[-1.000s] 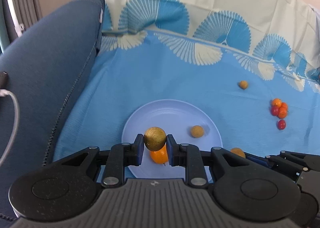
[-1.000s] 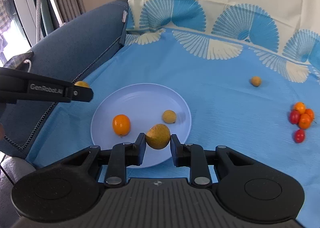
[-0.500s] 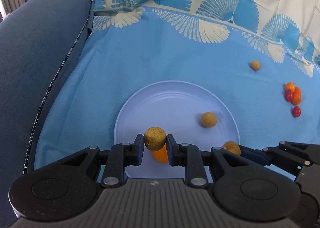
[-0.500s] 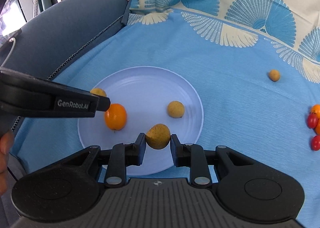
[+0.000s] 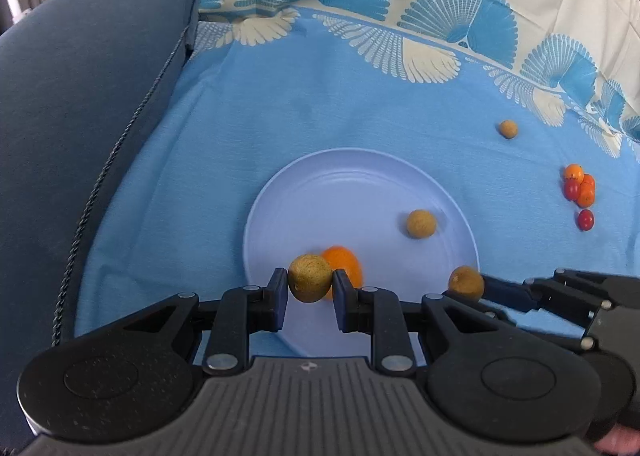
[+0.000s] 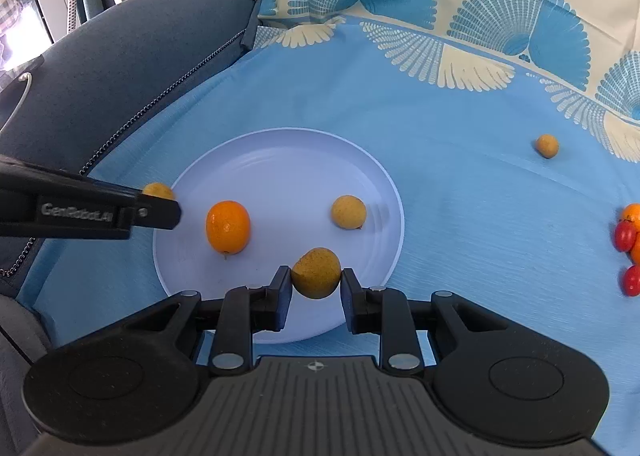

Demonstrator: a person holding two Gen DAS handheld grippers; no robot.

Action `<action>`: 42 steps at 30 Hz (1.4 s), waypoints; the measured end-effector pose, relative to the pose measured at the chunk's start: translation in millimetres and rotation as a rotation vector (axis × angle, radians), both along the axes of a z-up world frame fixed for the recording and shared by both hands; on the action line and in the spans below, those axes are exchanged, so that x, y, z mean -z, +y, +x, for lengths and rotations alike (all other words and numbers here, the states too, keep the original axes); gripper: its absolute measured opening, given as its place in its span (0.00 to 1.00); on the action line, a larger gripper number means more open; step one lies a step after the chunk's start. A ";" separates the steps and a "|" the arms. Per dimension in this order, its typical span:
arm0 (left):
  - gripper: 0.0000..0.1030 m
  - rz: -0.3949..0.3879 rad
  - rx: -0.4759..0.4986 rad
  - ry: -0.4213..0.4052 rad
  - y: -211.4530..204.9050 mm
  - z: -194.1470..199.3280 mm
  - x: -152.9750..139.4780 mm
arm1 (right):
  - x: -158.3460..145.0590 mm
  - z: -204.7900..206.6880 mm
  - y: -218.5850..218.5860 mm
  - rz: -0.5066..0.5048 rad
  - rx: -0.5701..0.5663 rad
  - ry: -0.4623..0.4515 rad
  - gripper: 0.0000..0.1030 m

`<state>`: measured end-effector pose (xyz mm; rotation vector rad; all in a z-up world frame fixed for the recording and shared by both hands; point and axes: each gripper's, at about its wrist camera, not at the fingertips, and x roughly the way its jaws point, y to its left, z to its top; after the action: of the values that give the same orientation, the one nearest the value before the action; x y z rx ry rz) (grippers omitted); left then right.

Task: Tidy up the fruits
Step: 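Open both grippers to drop the fruits onto the plate, then lift both grippers up and away from the plate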

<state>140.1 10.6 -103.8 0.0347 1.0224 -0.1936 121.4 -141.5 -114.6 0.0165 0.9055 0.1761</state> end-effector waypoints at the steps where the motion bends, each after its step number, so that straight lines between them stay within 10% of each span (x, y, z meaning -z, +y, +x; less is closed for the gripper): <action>1: 0.25 0.002 0.003 -0.001 -2.5 3.8 2.3 | 0.8 0.8 0.5 -0.003 0.000 0.000 0.27; 3: 0.42 -0.003 0.007 0.008 -7.5 12.5 5.2 | 2.6 2.8 2.3 -0.010 -0.007 0.001 0.27; 5: 0.83 -0.013 -0.013 -0.008 -8.9 16.4 3.8 | 3.4 4.6 2.8 -0.016 -0.013 0.005 0.27; 10: 0.97 -0.020 -0.031 -0.036 -3.3 7.9 -12.8 | -9.5 -0.6 -1.2 -0.027 0.019 -0.034 0.70; 42: 0.97 0.013 -0.059 -0.195 -13.2 -171.0 -136.0 | -123.0 -195.9 -5.3 -0.011 0.113 -0.244 0.94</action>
<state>-30.9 -2.6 32.2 0.0345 0.8287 -0.1273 -74.5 -146.8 8.4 0.0356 0.6599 0.0656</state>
